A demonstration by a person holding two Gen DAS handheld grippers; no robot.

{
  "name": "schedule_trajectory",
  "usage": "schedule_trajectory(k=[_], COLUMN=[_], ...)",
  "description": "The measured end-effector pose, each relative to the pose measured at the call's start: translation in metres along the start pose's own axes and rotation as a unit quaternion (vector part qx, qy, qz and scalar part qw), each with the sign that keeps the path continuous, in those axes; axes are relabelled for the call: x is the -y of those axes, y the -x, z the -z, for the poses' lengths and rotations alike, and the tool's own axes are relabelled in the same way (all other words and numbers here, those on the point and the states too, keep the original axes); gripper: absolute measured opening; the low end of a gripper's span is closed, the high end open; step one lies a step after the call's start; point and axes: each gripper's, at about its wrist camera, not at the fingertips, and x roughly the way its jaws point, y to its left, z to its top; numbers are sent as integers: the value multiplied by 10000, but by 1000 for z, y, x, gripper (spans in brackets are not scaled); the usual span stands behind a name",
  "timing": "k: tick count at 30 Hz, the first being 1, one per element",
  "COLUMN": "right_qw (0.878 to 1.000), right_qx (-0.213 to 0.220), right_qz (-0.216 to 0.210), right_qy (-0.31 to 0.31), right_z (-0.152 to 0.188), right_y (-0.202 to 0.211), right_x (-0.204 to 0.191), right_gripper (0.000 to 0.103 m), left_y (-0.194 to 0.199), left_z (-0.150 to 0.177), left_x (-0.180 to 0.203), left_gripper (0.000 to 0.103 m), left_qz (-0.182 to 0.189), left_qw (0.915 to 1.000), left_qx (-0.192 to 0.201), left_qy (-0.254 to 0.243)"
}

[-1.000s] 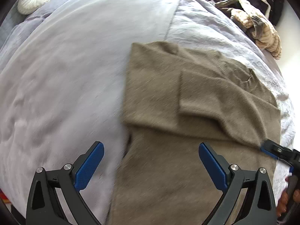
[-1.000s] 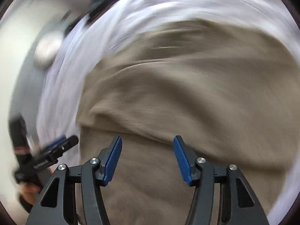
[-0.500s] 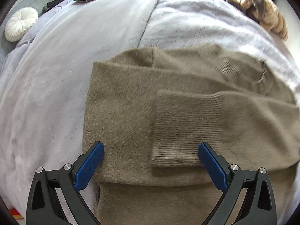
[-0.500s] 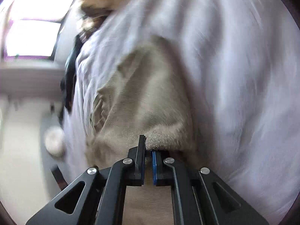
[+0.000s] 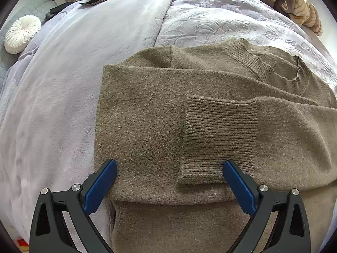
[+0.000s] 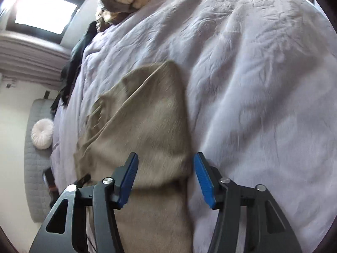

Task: Fold small clothes
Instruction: 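Grasp the sweater side edge with the right tool and fold it inward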

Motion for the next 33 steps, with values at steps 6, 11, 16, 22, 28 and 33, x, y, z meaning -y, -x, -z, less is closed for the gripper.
schedule_trajectory(k=[6,11,16,22,28,33], right_qw=[9970,9817,9873,9907,9866,9788], right_qx=[-413,-442,-336,6,-250,-630], right_qz=[323,1296,1236,1052,879,1388], right_qy=[572,1325,936,862,1349,1367], right_z=[-7,-12,-8,3,13,28], right_y=[-15,-17,-15,26,-3,-27], right_x=[-28,-27,-12,-25,-64,-37], right_gripper=[12,11,13,13,13,10], left_y=[5,2,12,37,41,1], left_z=[1,10,21,15,1,9], left_x=[4,11,8,-15,29,29], left_gripper=[101,101,101,86,57,56], left_qz=[-34,-82,-249,161,692,630], left_qw=[10000,9999,9992,9997,9956,9958], left_qx=[24,80,73,176,375,-126], left_qy=[-40,-101,-304,40,-504,-645])
